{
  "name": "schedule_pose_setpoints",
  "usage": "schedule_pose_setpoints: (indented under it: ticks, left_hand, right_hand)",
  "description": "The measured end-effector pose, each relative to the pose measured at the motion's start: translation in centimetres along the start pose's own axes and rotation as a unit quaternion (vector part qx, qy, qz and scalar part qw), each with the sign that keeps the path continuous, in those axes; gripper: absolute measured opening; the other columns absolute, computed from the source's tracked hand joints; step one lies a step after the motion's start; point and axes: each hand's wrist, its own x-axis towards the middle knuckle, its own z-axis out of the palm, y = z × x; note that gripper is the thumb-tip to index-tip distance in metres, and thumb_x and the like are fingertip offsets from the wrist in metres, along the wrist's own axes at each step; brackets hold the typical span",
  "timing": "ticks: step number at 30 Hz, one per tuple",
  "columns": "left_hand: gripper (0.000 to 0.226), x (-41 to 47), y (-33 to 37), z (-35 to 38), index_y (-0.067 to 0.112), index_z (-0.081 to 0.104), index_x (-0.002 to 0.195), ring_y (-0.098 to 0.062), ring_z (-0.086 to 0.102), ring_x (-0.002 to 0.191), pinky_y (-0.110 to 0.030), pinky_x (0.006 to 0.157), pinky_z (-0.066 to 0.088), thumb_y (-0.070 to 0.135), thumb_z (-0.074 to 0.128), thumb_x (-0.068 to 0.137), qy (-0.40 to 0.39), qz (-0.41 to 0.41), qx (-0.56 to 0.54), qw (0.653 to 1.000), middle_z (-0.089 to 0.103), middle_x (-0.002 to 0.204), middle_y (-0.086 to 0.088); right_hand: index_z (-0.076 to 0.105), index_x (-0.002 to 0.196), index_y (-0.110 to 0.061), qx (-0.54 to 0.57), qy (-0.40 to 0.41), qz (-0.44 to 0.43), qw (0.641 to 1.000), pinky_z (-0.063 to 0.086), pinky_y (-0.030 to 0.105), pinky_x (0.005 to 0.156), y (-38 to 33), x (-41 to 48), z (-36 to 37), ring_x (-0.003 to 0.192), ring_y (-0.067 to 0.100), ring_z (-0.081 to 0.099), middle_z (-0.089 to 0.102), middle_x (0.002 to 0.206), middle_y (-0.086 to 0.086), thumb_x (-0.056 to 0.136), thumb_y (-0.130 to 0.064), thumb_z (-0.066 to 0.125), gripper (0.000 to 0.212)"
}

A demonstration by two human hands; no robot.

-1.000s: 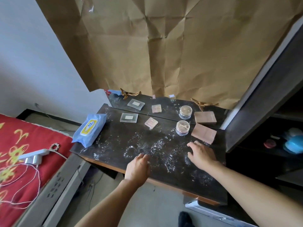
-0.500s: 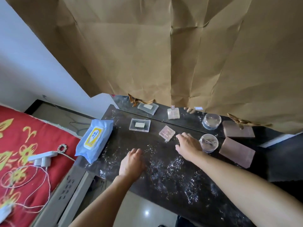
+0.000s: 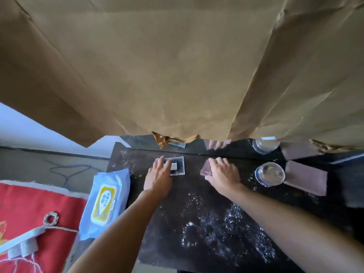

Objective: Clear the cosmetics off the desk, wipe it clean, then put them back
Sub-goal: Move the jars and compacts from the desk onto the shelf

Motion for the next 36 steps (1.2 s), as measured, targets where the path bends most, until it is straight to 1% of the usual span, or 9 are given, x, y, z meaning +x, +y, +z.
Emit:
schedule_pose_setpoints:
  ticks: [2, 4, 8, 12, 18, 23, 27, 30, 36]
  left_hand:
    - [0.066, 1.9, -0.8, 0.5, 0.021, 0.023, 0.146, -0.027, 0.015, 0.144, -0.039, 0.113, 0.024, 0.019, 0.056, 0.088, -0.017, 0.04, 0.016, 0.999, 0.018, 0.155, -0.008]
    - [0.069, 3.2, -1.6, 0.9, 0.022, 0.02, 0.147, -0.027, 0.017, 0.143, -0.039, 0.116, 0.02, 0.024, 0.056, 0.089, -0.024, 0.073, 0.041, 0.996, 0.023, 0.153, -0.008]
    - [0.068, 4.1, -2.5, 0.9, 0.024, 0.027, 0.142, -0.025, 0.039, 0.125, -0.037, 0.109, 0.029, 0.037, 0.062, 0.085, -0.007, 0.109, 0.056, 0.992, 0.042, 0.134, -0.005]
    - [0.077, 3.3, -2.7, 0.4, 0.02, 0.03, 0.137, -0.027, 0.047, 0.111, -0.037, 0.095, 0.042, 0.038, 0.071, 0.074, -0.037, 0.09, 0.008, 0.995, 0.04, 0.123, -0.008]
    - [0.076, 0.6, 0.3, -0.7, 0.02, 0.032, 0.133, -0.022, 0.054, 0.109, -0.035, 0.085, 0.049, 0.045, 0.069, 0.072, -0.039, 0.117, -0.022, 0.992, 0.045, 0.124, -0.002]
    - [0.076, -3.1, 6.9, -1.3, 0.021, 0.033, 0.134, -0.021, 0.055, 0.108, -0.036, 0.084, 0.049, 0.047, 0.068, 0.072, -0.025, 0.164, -0.029, 0.986, 0.046, 0.124, 0.0]
    - [0.077, -7.5, 14.0, -1.3, 0.02, 0.03, 0.134, -0.022, 0.056, 0.105, -0.036, 0.081, 0.05, 0.053, 0.065, 0.074, 0.007, 0.211, -0.03, 0.977, 0.045, 0.125, 0.0]
    - [0.076, -12.2, 19.4, -0.4, 0.02, 0.032, 0.133, -0.024, 0.056, 0.107, -0.037, 0.082, 0.049, 0.052, 0.065, 0.073, 0.025, 0.23, -0.049, 0.972, 0.046, 0.124, 0.0]
    - [0.076, -19.8, 30.7, 0.4, 0.019, 0.036, 0.134, -0.025, 0.048, 0.116, -0.039, 0.086, 0.047, 0.047, 0.067, 0.07, 0.051, 0.312, -0.044, 0.948, 0.041, 0.125, -0.003]
  right_hand:
    - [0.046, 0.12, -0.02, 0.011, 0.004, 0.031, 0.999, 0.042, 0.036, 0.087, -0.6, 0.2, 0.1, 0.111, 0.024, 0.047, 0.052, 0.119, 0.004, 0.079, -0.044, 0.068, 0.053]
    - [0.048, 0.118, -0.019, 0.023, 0.017, 0.058, 0.998, 0.043, 0.036, 0.087, -0.9, 0.5, 0.1, 0.11, 0.024, 0.047, 0.051, 0.117, 0.004, 0.075, -0.045, 0.071, 0.056]
    - [0.051, 0.108, -0.016, 0.065, 0.027, 0.096, 0.993, 0.048, 0.035, 0.077, -1.4, -0.1, 0.7, 0.103, 0.022, 0.054, 0.057, 0.109, 0.001, 0.078, -0.039, 0.07, 0.042]
    - [0.056, 0.094, -0.014, 0.129, 0.067, 0.082, 0.986, 0.045, 0.033, 0.067, -1.5, -2.0, 1.1, 0.091, 0.023, 0.06, 0.064, 0.095, 0.0, 0.083, -0.029, 0.065, 0.021]
    - [0.056, 0.094, -0.012, 0.143, 0.116, 0.112, 0.976, 0.045, 0.034, 0.058, 1.1, -5.8, -0.6, 0.075, 0.03, 0.066, 0.069, 0.083, 0.006, 0.086, -0.028, 0.062, 0.019]
    - [0.05, 0.111, -0.018, 0.15, 0.109, 0.166, 0.969, 0.051, 0.035, 0.071, 6.1, -12.3, -1.6, 0.091, 0.026, 0.067, 0.071, 0.1, 0.004, 0.094, -0.038, 0.045, 0.027]
    - [0.047, 0.1, -0.013, 0.146, 0.122, 0.212, 0.959, 0.039, 0.034, 0.065, 11.0, -18.9, -2.0, 0.091, 0.032, 0.064, 0.069, 0.096, 0.008, 0.094, -0.033, 0.044, 0.02]
    - [0.047, 0.099, -0.013, 0.144, 0.136, 0.24, 0.95, 0.043, 0.036, 0.07, 14.4, -24.8, -2.5, 0.093, 0.034, 0.063, 0.068, 0.099, 0.012, 0.094, -0.031, 0.044, 0.019]
    - [0.049, 0.093, -0.011, 0.154, 0.194, 0.285, 0.926, 0.041, 0.036, 0.066, 22.3, -36.4, -3.9, 0.09, 0.035, 0.063, 0.067, 0.096, 0.013, 0.092, -0.03, 0.051, 0.019]
